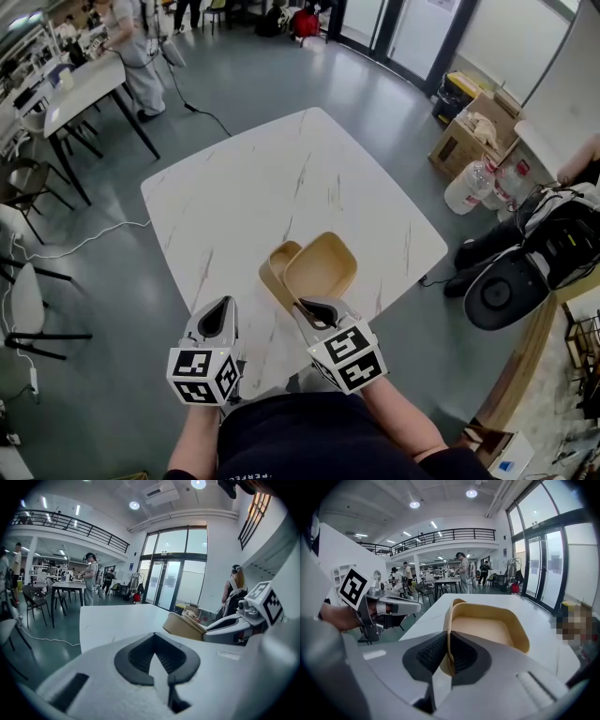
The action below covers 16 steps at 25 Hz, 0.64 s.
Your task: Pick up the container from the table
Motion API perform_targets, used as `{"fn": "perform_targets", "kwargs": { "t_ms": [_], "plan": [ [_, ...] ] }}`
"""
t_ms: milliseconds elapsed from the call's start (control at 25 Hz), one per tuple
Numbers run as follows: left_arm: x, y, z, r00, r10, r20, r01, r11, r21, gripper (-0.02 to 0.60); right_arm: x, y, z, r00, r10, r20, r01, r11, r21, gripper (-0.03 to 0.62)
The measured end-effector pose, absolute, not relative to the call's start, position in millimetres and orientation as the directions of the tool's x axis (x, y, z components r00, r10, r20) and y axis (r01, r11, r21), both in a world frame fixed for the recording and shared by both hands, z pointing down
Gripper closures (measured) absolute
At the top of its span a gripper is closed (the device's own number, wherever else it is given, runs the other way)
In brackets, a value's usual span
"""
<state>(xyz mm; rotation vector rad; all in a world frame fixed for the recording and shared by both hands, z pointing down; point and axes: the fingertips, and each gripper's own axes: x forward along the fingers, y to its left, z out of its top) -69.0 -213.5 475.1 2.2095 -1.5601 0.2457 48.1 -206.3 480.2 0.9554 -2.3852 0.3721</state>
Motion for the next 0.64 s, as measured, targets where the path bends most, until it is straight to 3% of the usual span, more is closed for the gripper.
{"fn": "perform_targets", "kwargs": {
  "t_ms": [640],
  "plan": [
    [-40.4, -220.1, 474.1, 0.439, -0.806, 0.398, -0.898, -0.378, 0.226, 0.581, 63.4, -218.0, 477.7, -0.582, -0.580, 0.570, -0.735, 0.675, -0.063, 0.572]
  ]
}}
